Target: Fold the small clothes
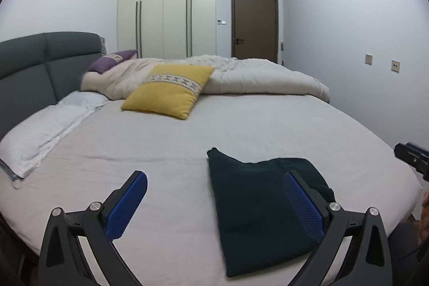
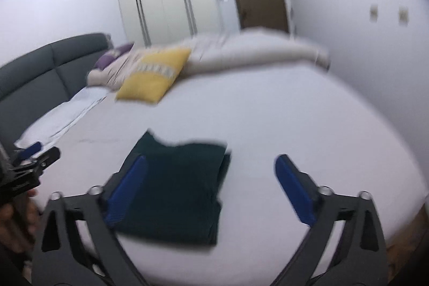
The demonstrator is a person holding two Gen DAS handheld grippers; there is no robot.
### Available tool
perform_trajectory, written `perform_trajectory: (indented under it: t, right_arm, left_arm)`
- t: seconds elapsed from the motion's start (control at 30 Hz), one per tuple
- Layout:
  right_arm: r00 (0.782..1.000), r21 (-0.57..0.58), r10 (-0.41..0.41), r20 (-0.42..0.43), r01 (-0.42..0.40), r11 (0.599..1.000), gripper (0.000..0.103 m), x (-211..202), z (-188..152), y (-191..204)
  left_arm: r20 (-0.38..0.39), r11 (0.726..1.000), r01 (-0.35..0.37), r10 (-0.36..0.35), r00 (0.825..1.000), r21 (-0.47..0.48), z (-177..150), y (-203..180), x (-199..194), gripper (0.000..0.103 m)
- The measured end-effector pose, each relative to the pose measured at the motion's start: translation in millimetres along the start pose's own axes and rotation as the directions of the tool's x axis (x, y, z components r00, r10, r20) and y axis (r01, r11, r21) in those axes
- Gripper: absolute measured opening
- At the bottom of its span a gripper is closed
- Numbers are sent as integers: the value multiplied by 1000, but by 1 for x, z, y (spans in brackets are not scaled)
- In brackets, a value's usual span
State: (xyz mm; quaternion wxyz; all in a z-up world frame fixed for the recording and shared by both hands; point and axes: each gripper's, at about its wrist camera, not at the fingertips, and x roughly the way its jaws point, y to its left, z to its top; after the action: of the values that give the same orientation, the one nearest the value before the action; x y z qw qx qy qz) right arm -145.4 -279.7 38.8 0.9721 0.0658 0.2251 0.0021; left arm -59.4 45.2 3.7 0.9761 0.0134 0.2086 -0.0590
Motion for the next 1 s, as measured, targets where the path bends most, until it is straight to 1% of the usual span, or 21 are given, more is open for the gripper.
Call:
perform_trajectory:
  t: [0.03, 0.1, 0.2, 0.23, 0.3, 0.37, 0.43, 0.5, 0.6, 0.63, 0.7, 0.73, 0.77, 0.87, 0.97, 1.0]
  right_arm:
    - [999, -32, -35, 40, 36, 999, 103, -6, 5, 10]
    - [997, -66, -49, 65, 53, 996, 103, -12, 11, 19]
    - [994, -36, -62, 86, 65, 997, 103, -21, 20, 28]
    - [994, -15, -58, 88, 60, 998, 103, -23, 21, 31]
    - [996, -11, -48, 80, 49, 999, 103, -26, 22, 37]
    - [999, -32, -27, 43, 28, 999, 103, -25, 19, 44]
    - [1000, -42, -19, -8, 19, 999, 103, -22, 14, 50]
    - [998, -31, -23, -52, 21, 999, 103, -15, 10, 53]
    - [993, -5, -42, -110, 41, 999, 103, -3, 2, 54]
    - [992, -1, -44, -116, 44, 999, 103, 1, -2, 54]
    - [990, 3, -58, -125, 58, 998, 103, 5, -7, 55]
    - [990, -3, -69, -124, 69, 998, 103, 7, -10, 56]
    - [990, -8, -79, -120, 78, 997, 103, 8, -12, 57]
    - [987, -19, -116, -114, 114, 993, 103, 13, -18, 59]
    - [981, -31, -147, -128, 144, 989, 103, 21, -24, 58]
    - [978, -34, -157, -138, 154, 988, 103, 24, -25, 58]
  left_arm:
    - [-9, 1000, 6, -6, 1000, 3, 3, -1, -3, 103]
    - [-6, 999, 32, -32, 999, -3, 8, -1, -9, 103]
    - [-13, 997, 58, -59, 998, -52, 13, 6, -9, 103]
    - [-16, 996, 63, -64, 998, -70, 12, 8, -12, 103]
    - [-26, 992, 68, -71, 997, -110, 10, 16, -9, 103]
    - [-45, 989, 65, -72, 996, -132, 7, 19, -9, 103]
    - [-38, 992, 38, -43, 998, -118, 4, 18, -9, 103]
    - [-22, 997, -4, 2, 1000, -74, 1, 13, -10, 103]
    - [-2, 997, -71, 71, 997, -11, -6, 5, -10, 103]
    - [12, 994, -106, 105, 994, 15, -8, 1, -10, 103]
    - [43, 976, -206, 203, 978, 69, -14, -8, -9, 103]
    - [33, 966, -242, 240, 970, 86, -17, -11, -6, 103]
    - [16, 965, -245, 244, 970, 91, -18, -11, -3, 103]
    - [-57, 974, -217, 221, 974, 69, -22, -6, 9, 103]
    - [-126, 976, -209, 216, 968, 67, -29, -4, 21, 103]
    - [-154, 978, -197, 205, 967, 62, -32, -4, 25, 103]
